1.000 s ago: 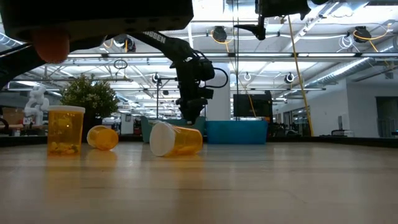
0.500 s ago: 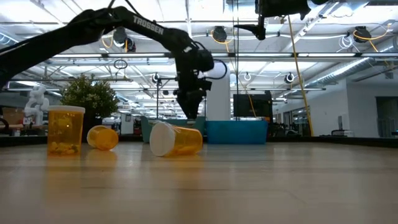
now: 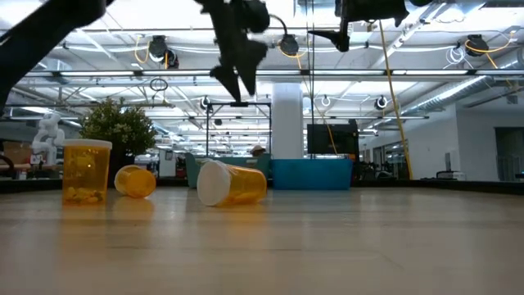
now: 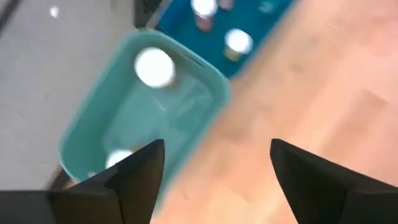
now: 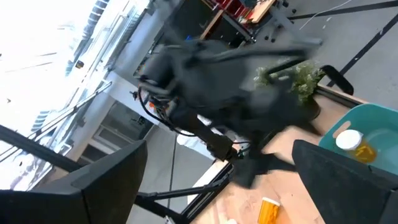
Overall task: Pick and place medicine bottles into bin by pill shape (circle, oval)
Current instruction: Put the large orange capsule bottle into the green bin
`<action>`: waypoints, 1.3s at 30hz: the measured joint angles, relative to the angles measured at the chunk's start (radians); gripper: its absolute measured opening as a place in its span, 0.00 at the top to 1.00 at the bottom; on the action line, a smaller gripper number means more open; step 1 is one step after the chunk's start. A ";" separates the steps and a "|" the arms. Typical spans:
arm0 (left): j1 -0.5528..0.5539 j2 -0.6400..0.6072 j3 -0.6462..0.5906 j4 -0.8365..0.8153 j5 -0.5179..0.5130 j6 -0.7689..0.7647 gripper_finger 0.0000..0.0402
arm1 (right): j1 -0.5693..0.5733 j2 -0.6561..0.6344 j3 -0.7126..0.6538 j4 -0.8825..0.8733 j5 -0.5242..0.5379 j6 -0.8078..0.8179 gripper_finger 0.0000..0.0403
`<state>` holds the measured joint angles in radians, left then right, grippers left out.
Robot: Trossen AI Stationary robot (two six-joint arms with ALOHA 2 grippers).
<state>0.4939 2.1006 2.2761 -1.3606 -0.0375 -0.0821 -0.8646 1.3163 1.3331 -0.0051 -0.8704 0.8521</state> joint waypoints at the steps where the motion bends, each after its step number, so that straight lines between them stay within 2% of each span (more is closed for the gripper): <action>1: -0.020 -0.014 0.000 -0.023 0.005 -0.025 0.28 | 0.000 0.000 0.000 0.000 -0.011 0.000 0.02; 10: -0.234 -0.041 -0.006 -0.124 0.008 -0.270 0.29 | 0.000 -0.018 0.000 0.001 -0.118 -0.012 0.02; 15: -0.356 -0.041 -0.067 -0.150 0.042 -0.457 0.25 | 0.000 -0.041 0.000 0.002 -0.171 -0.014 0.02; 20: -0.449 -0.040 -0.183 -0.152 0.086 -0.657 0.19 | 0.000 -0.069 0.000 0.001 -0.190 -0.038 0.02; 25: -0.517 -0.040 -0.282 -0.027 0.099 -0.770 0.18 | 0.000 -0.085 0.000 0.001 -0.190 -0.047 0.02; 32: -0.586 -0.039 -0.462 0.089 0.163 -0.922 0.21 | 0.000 -0.084 0.000 0.000 -0.162 -0.030 0.02; 36: -0.632 -0.042 -0.525 0.222 0.130 -0.956 0.21 | 0.000 -0.084 0.000 -0.001 -0.152 -0.028 0.02; 39: -0.662 -0.041 -0.587 0.307 0.069 -1.040 0.19 | 0.000 -0.084 0.000 -0.005 -0.150 -0.027 0.02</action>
<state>-0.1685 2.0598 1.6889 -1.0532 0.0318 -1.1217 -0.8642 1.2324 1.3331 -0.0104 -1.0203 0.8249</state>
